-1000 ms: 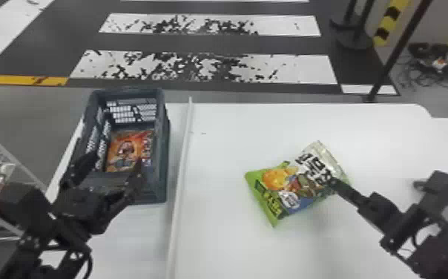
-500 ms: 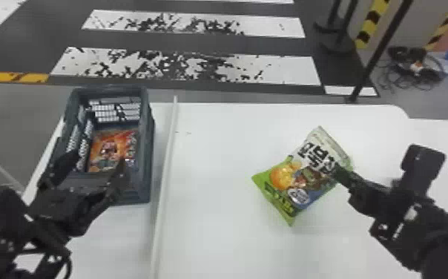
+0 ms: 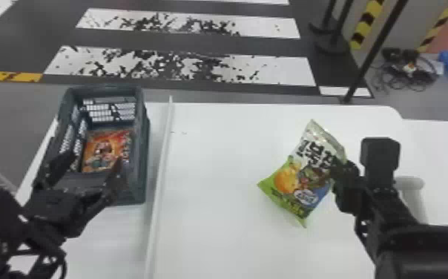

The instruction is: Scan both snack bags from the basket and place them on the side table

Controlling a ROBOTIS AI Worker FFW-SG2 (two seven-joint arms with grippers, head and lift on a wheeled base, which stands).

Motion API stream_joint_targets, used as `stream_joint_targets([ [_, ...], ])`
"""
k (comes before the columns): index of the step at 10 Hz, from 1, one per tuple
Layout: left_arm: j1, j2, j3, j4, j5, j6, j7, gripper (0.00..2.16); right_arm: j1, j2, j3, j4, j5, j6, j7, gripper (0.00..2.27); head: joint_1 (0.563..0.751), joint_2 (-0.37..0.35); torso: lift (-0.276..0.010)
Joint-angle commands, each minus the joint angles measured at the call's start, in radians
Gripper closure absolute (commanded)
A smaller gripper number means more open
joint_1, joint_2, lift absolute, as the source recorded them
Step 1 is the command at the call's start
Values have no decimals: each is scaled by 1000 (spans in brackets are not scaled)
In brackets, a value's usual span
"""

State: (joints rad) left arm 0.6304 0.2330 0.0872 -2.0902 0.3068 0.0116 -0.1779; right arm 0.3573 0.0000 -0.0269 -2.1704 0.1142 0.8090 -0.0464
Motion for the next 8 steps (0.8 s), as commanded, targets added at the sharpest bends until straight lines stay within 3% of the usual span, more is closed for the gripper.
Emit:
stream_joint_targets([
  [1, 0, 2, -1, -1, 0, 0, 0, 83, 5, 0, 16, -55, 32, 49, -6, 2256, 695, -38, -75],
  [5, -3, 2, -4, -1, 0, 0, 0, 83, -8, -3, 59, -118, 127, 89, -41, 2256, 695, -47, -75],
  [8, -3, 0, -6, 2, 0, 0, 2, 83, -9, -21, 183, -129, 338, 114, -144, 2256, 695, -58, -75],
])
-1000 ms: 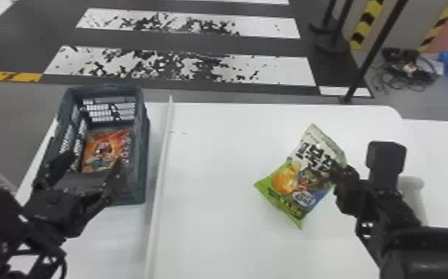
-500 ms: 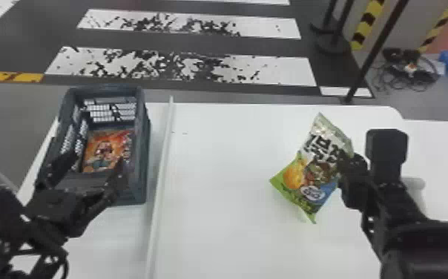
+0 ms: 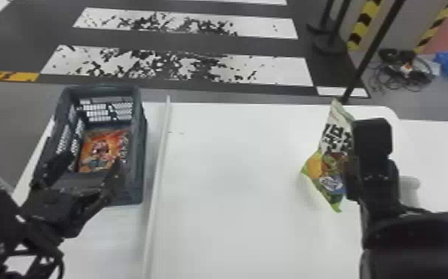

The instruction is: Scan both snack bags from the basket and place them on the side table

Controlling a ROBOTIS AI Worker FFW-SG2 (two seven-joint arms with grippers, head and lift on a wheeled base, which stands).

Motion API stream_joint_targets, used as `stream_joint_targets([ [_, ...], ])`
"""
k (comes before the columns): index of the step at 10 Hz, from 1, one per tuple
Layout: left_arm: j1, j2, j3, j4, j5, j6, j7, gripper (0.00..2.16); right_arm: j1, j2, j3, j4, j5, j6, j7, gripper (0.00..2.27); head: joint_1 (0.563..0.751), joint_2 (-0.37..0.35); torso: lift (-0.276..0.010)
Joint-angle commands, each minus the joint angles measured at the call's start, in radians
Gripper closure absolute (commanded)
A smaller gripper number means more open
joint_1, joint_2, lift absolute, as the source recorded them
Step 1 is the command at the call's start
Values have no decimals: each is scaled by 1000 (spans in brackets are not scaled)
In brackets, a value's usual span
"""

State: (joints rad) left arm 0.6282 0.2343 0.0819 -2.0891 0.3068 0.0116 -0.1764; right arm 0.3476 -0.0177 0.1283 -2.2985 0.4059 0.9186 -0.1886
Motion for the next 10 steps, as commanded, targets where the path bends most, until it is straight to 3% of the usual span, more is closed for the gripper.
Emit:
stream_joint_targets([
  [1, -1, -3, -1, 3, 0, 0, -2, 83, 1, -15, 77, 2, 131, 23, -35, 2256, 695, -60, -75],
  [5, -4, -7, -2, 12, 0, 0, -2, 83, 4, -53, 272, 103, 347, 38, -130, 2256, 695, -49, -75],
  [8, -5, -6, -2, 21, 0, 0, -2, 83, 2, -90, 402, 241, 390, -42, -130, 2253, 695, 42, -75],
  [9, -4, -6, -2, 23, 0, 0, -2, 83, 10, -107, 435, 257, 384, -60, -130, 2105, 695, 62, -75],
  [10, -4, -6, -2, 23, 0, 0, -2, 83, 21, -134, 456, 258, 347, -103, -130, 1804, 695, 95, -75],
])
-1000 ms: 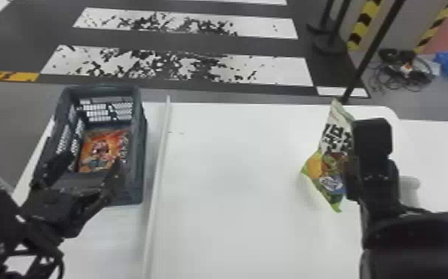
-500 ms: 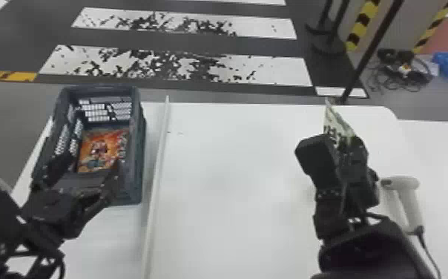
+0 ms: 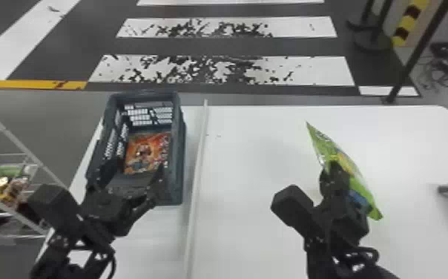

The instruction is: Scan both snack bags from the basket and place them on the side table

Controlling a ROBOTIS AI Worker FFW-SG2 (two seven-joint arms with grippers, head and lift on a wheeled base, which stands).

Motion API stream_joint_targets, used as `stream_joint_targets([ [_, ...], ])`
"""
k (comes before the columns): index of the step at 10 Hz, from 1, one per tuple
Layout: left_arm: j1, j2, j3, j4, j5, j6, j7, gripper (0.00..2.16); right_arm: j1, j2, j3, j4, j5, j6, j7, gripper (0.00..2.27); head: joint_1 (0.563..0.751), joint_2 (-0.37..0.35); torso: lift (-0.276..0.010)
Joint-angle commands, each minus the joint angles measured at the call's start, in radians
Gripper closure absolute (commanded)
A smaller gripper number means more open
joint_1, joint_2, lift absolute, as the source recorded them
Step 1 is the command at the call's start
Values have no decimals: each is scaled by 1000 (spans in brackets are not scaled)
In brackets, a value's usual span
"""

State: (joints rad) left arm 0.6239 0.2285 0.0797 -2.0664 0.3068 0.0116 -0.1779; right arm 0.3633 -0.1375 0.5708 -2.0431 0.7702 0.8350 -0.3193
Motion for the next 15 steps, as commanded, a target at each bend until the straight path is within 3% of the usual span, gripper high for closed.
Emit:
stream_joint_targets([
  [1, -1, 0, 0, 3, 0, -3, 0, 83, 20, -30, 17, 0, -74, -87, 0, 1433, 695, 124, -75],
  [3, -4, 0, 0, 11, 0, -3, -2, 83, 42, -47, 21, -12, -137, -167, 0, 238, 695, 180, -75],
  [4, -4, 0, -1, 12, 0, -3, -2, 83, 43, -47, 29, -17, -147, -158, 0, 19, 695, 191, -75],
  [7, -4, 0, 0, 12, 0, -3, -2, 83, 49, -50, 35, -34, -167, -155, 6, 43, 695, 214, -75],
  [9, -4, 0, -1, 12, 0, -3, -2, 83, 68, -60, 17, -85, -256, -148, 23, 46, 695, 221, -75],
  [12, -4, 0, -1, 26, 5, -6, -3, 83, 103, -56, -178, -172, -669, -63, 281, 66, 695, 239, -75],
  [15, -4, 0, -1, 26, 6, -6, -3, 83, 94, -10, -273, -169, -806, 51, 473, 97, 695, 269, -75],
])
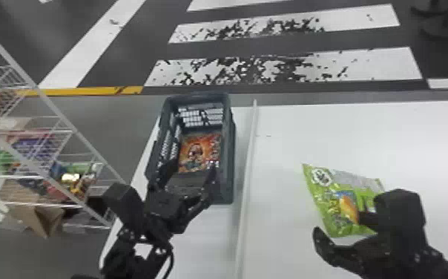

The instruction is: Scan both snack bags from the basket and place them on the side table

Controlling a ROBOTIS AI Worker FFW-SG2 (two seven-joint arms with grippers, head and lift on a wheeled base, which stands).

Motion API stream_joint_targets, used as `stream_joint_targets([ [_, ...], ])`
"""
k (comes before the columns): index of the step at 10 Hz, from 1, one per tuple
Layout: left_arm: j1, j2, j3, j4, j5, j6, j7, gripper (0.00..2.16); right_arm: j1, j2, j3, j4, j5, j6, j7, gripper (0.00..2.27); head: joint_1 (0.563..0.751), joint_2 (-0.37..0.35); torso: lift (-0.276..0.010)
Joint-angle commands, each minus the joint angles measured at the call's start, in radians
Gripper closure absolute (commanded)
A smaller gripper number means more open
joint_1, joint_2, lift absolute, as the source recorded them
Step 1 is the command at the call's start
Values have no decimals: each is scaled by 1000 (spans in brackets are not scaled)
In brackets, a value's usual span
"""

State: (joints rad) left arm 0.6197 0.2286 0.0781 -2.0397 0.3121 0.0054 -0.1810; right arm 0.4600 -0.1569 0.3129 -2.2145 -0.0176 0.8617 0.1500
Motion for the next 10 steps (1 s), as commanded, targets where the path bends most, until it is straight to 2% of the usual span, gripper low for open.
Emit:
stream_joint_targets([
  [1, 0, 0, 0, -1, -1, 0, 0, 83, -14, 16, -18, 7, -16, 58, 31, 124, 695, 276, -75],
  [2, 0, 2, -1, -1, 1, 0, 0, 83, -15, 22, -28, 12, -24, 64, 66, 340, 695, 285, -75],
  [3, 0, 2, -1, -1, -1, 0, 0, 83, -18, 27, -34, 15, -30, 64, 66, 822, 695, 292, -75],
  [4, 0, 3, -3, -1, -1, 0, 0, 83, -21, 27, -38, 15, -33, 70, 66, 1463, 695, 293, -75],
  [5, 0, 3, -3, -1, -1, 0, 0, 83, -23, 27, -40, 15, -32, 86, 66, 1845, 695, 290, -75],
  [6, 0, 3, -5, -1, -1, 0, 0, 83, -23, 27, -40, 15, -32, 92, 66, 1868, 695, 288, -75],
  [7, 0, 3, -5, -1, -1, 0, 0, 83, -24, 28, -44, 13, -35, 119, 71, 1659, 695, 284, -75],
  [8, 0, 3, -5, -1, -1, 0, 0, 83, -24, 28, -60, 12, -56, 135, 97, 593, 695, 284, -75],
  [9, 0, 3, -5, -1, -1, 0, 0, 83, -24, 30, -63, 13, -64, 135, 103, 562, 695, 287, -75],
  [10, 0, 3, -6, -1, -1, 0, -2, 83, -24, 30, -66, 13, -65, 135, 103, 822, 695, 289, -75],
])
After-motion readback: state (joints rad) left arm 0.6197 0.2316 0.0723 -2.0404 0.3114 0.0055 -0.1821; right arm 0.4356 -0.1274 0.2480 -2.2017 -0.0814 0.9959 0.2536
